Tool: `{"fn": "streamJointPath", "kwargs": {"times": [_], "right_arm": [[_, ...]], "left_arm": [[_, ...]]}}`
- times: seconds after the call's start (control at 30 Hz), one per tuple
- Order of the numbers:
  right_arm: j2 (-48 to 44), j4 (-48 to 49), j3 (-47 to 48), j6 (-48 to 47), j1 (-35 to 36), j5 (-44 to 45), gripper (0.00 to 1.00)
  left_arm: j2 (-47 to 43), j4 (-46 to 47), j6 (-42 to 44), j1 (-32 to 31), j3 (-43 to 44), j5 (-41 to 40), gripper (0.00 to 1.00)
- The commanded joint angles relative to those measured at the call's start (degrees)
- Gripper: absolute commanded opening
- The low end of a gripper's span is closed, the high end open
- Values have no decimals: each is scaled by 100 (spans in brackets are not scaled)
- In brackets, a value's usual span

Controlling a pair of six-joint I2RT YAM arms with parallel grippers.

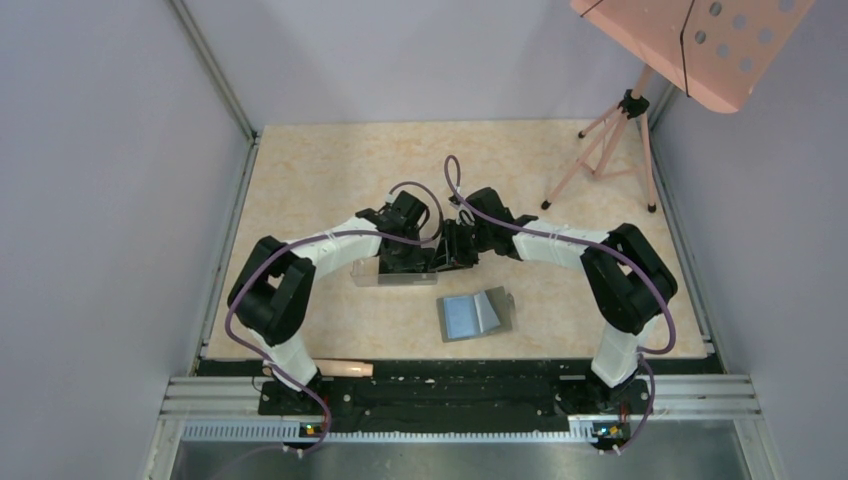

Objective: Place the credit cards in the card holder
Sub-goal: Pick up the credit card from the storage box.

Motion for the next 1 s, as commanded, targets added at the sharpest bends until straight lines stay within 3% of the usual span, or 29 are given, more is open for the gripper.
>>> {"fn": "streamJointPath", "kwargs": {"times": [0.0, 0.3, 0.53, 0.97], "right_arm": [[-42, 120, 7, -40, 42, -60, 33], [-41, 104, 0, -49, 44, -52, 33], [-40, 92, 4, -50, 44, -60, 33], [-29, 66, -13, -91, 41, -64, 33]], "left_arm": [[116, 80, 67, -29, 164, 42, 31], [37, 94, 118, -74, 231, 46, 10], [-56, -113, 190, -184, 428, -168, 0], [-182, -237, 249, -301, 610, -281, 0]]}}
